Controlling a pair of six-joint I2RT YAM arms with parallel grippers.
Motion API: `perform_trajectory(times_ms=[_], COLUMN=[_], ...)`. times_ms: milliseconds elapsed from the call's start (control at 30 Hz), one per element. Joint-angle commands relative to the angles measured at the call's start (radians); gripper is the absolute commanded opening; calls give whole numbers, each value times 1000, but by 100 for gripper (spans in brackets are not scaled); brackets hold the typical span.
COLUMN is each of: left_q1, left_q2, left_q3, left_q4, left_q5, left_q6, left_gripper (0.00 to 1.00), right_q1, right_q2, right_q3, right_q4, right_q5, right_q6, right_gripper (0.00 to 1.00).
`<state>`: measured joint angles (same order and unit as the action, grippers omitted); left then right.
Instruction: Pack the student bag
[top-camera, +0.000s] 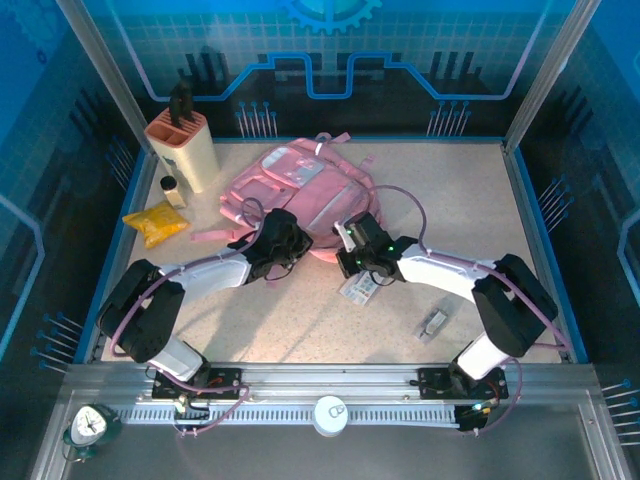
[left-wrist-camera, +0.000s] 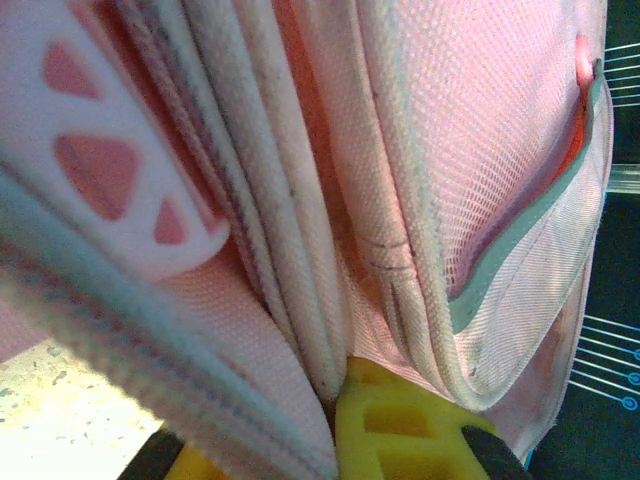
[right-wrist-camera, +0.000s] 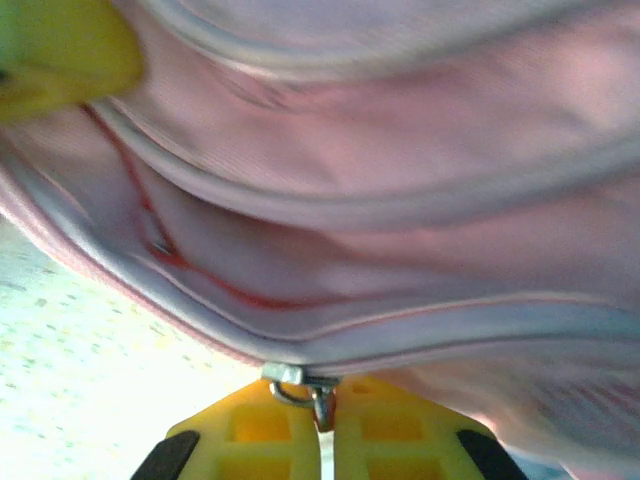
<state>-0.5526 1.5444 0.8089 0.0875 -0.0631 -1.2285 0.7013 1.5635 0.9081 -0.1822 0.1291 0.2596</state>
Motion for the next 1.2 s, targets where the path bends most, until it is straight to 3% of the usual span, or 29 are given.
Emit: perform_trajectory(times_ms=[0, 200, 400, 533, 600, 667, 767, 833, 900, 1000, 1167], left_q1=[49, 130, 207, 267, 314, 341, 307, 255, 199, 112, 47], left_q2=[-44, -19, 56, 154, 156, 106, -23, -119, -174, -175, -62], left_q3=[20, 36, 159, 263, 249, 186, 101, 0, -113, -163, -58], left_q4=[23, 52, 30, 53, 84, 164, 49, -29, 18, 65, 31], left_q5=[-12, 83, 223, 343, 396, 448, 401, 277, 210, 150, 109], left_q6=[55, 104, 268, 386, 377, 340, 280, 174, 40, -102, -149], left_gripper=[0, 0, 1, 15, 21, 39, 50, 55, 56, 58, 60], right_q1=[-24, -69, 11, 132, 140, 145, 155, 152, 153, 153, 153], right_q2=[-57, -63, -88, -34, 11, 57, 107, 107, 104, 102, 104], right_q3=[-23, -5, 19, 86, 99, 122, 158, 149, 141, 134, 118], right_q4=[-128, -191, -162, -140, -66, -9, -13, 0, -8, -11, 13], right_q5=[179, 278, 131, 68, 7, -28, 10, 9, 18, 11, 3], right_q6=[82, 88, 44, 134, 186, 202, 202, 202, 201, 198, 207], right_gripper=[0, 0, 0, 0, 0, 0, 0, 0, 0, 0, 0])
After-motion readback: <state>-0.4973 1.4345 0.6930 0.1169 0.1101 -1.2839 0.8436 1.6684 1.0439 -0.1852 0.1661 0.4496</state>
